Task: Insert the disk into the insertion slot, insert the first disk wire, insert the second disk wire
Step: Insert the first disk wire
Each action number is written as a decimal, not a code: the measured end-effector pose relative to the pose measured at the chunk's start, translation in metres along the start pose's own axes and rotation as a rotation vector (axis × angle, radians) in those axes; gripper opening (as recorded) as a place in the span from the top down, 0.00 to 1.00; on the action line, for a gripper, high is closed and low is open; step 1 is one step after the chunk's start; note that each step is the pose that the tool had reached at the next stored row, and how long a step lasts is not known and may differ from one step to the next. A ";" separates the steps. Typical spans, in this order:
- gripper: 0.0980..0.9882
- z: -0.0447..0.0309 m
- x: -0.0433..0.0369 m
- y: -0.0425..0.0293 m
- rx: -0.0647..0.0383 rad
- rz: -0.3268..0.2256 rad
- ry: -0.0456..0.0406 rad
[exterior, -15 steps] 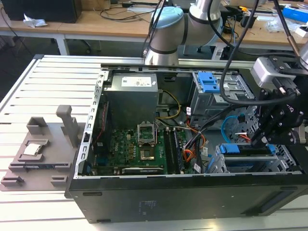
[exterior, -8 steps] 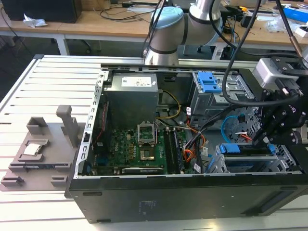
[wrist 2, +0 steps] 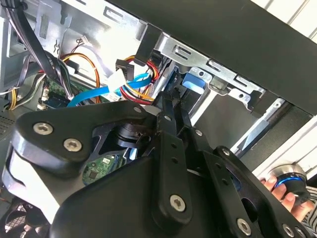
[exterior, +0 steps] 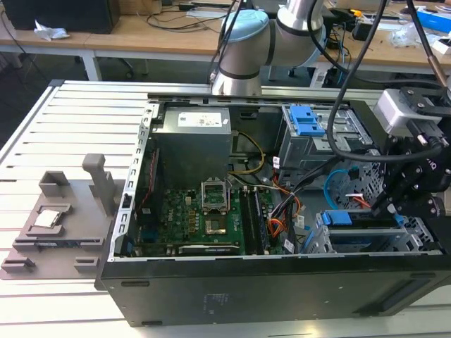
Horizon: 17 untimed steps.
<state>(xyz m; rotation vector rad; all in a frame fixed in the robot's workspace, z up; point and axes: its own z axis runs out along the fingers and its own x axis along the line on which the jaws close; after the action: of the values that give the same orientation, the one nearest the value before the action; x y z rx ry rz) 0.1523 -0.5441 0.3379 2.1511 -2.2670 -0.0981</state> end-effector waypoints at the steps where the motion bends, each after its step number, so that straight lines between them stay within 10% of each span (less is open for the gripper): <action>1: 0.91 0.0005 0.0000 0.0000 0.000 0.000 -0.0007; 13: 0.75 0.0033 0.0001 -0.0003 0.000 0.000 -0.0007; 17: 0.75 -0.0201 -0.0008 0.0010 0.000 0.000 -0.0007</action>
<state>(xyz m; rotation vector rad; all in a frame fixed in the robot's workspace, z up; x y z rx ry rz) 0.1524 -0.5440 0.3580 2.1513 -2.2674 -0.0989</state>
